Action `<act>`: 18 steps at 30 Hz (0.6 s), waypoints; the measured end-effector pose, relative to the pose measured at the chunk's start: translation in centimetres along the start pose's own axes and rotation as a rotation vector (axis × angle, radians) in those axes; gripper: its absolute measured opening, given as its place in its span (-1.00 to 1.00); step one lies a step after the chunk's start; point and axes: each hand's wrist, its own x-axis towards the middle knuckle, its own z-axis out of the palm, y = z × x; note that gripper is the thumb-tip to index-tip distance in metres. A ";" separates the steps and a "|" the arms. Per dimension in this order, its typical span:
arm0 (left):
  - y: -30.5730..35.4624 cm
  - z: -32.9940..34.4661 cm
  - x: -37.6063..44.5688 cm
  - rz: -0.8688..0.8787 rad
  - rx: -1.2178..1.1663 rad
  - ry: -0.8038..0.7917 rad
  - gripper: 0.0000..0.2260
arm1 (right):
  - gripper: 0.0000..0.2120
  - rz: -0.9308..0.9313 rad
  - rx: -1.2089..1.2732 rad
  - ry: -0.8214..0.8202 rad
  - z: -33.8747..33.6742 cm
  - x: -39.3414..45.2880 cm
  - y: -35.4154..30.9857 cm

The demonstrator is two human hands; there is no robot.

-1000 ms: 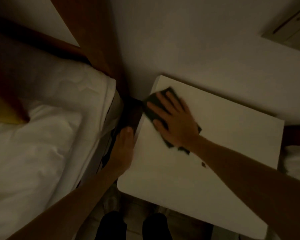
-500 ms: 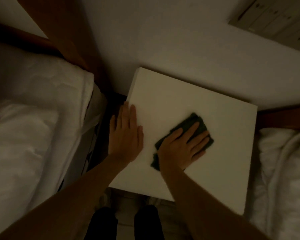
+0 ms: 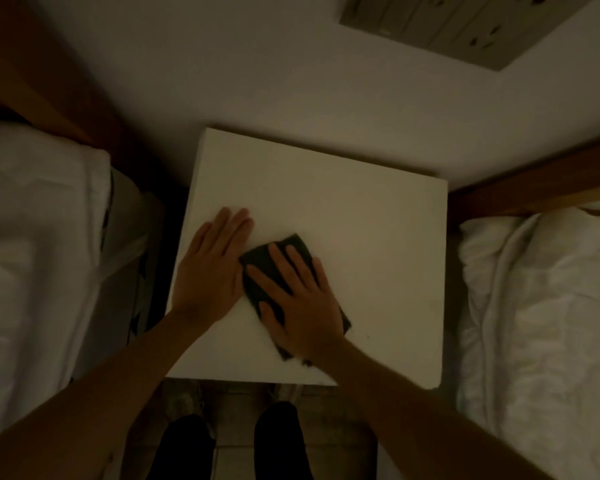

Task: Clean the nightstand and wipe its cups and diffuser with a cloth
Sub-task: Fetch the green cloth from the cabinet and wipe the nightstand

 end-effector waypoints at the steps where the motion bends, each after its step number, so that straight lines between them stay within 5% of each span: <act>1: 0.2 0.0 -0.1 -0.033 -0.007 0.024 -0.51 | -0.49 -0.035 -0.014 -0.010 -0.4 1.4 1.2; 8: 6.5 3.4 0.9 -0.381 0.049 0.077 -0.39 | -0.49 0.219 -0.066 0.090 -3.6 8.6 11.0; 14: 5.7 3.8 2.2 -0.065 0.148 0.007 -0.46 | -0.43 0.838 -0.064 0.203 -4.2 4.2 11.9; 18: 5.9 3.6 2.3 -0.082 0.159 0.009 -0.46 | -0.44 0.952 -0.053 0.206 -1.6 -4.2 4.2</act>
